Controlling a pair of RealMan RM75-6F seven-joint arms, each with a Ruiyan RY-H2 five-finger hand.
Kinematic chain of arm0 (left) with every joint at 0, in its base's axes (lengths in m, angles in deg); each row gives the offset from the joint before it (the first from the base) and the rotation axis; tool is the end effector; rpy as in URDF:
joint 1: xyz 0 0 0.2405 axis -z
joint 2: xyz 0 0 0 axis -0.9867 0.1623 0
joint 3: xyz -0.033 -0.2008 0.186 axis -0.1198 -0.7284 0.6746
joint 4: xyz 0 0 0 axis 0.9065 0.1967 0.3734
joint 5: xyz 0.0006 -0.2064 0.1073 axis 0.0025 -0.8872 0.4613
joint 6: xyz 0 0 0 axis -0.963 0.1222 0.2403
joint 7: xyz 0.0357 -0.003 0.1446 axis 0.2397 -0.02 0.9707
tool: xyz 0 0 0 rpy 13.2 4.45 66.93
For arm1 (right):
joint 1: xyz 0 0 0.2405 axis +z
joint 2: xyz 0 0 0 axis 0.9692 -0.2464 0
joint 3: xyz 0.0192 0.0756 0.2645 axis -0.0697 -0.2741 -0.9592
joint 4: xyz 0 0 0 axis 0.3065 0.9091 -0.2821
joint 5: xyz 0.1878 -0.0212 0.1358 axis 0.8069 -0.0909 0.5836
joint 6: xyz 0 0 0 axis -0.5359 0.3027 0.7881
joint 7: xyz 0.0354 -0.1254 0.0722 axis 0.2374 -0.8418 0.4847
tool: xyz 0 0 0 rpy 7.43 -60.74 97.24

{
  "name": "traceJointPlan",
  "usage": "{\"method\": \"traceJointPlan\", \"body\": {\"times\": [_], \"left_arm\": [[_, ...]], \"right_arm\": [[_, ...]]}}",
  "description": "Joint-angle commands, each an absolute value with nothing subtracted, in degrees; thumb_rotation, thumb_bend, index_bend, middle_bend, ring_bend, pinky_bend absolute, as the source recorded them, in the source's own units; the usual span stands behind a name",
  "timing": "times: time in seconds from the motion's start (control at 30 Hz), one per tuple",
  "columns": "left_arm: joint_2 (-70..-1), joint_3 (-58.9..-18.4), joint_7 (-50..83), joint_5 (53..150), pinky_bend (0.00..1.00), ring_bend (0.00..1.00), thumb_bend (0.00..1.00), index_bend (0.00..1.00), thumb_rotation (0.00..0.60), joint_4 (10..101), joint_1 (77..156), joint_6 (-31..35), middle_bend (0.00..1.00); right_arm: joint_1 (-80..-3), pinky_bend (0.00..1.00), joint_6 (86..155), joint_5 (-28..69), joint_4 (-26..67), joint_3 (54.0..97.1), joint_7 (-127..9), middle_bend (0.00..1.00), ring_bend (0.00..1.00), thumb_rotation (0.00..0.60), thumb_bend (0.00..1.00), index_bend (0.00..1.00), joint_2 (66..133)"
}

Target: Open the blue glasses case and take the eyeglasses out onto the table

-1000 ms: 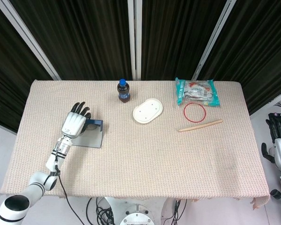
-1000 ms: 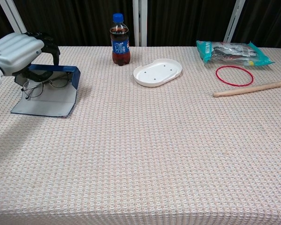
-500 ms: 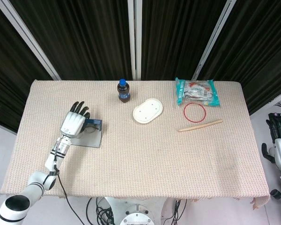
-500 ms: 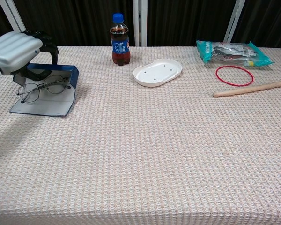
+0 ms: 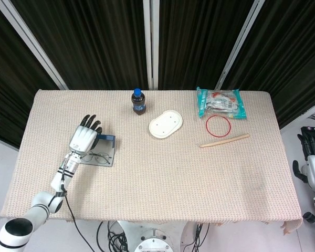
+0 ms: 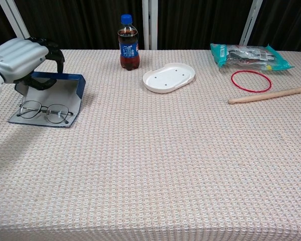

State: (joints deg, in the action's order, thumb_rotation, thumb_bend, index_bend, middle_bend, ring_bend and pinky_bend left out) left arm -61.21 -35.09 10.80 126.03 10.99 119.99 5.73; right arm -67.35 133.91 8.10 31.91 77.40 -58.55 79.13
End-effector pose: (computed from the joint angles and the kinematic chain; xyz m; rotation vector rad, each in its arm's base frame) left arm -0.2709 0.4125 -0.0393 -1.7373 -0.5154 -0.9153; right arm -0.3741 -0.2346 0.1809 1.2764 -0.8912 0.7884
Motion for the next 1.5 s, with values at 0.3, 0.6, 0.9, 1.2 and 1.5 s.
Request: {"method": "traceJointPlan", "body": {"times": [0.3, 0.6, 0.9, 1.2, 1.5], "left_arm": [[-59.81, -36.51, 12.37, 123.99, 0.12, 0.04, 0.30, 0.00, 0.600, 13.76, 120.31, 2.57, 0.19], [-58.79, -38.09, 13.66, 122.04, 0.12, 0.03, 0.27, 0.00, 0.600, 16.14, 120.15, 1.47, 0.15], [-48.46, -40.09, 16.79, 117.36, 0.14, 0.01, 0.27, 0.19, 0.600, 36.97, 116.86, -0.06, 0.14], [-35.76, -38.76, 33.89, 105.09, 0.13, 0.00, 0.28, 0.22, 0.600, 63.07, 114.26, -7.33, 0.13], [-34.14, -37.19, 39.21, 100.31, 0.13, 0.00, 0.29, 0.27, 0.600, 68.29, 113.59, -6.90, 0.12]], "right_arm": [[-67.09, 0.00, 133.53, 8.10, 31.89, 77.42, -58.83, 0.00, 0.00, 0.600, 0.47, 0.00, 79.32], [-67.24, 0.00, 133.65, 8.16, 31.88, 77.47, -58.74, 0.00, 0.00, 0.600, 0.47, 0.00, 79.28], [-67.25, 0.00, 133.59, 8.39, 31.33, 77.26, -58.04, 0.00, 0.00, 0.600, 0.47, 0.00, 79.20], [-67.35, 0.00, 134.83, 7.80, 32.64, 76.68, -58.10, 0.00, 0.00, 0.600, 0.47, 0.00, 77.85], [-67.53, 0.00, 135.24, 8.13, 33.77, 76.44, -58.47, 0.00, 0.00, 0.600, 0.47, 0.00, 77.22]]}}
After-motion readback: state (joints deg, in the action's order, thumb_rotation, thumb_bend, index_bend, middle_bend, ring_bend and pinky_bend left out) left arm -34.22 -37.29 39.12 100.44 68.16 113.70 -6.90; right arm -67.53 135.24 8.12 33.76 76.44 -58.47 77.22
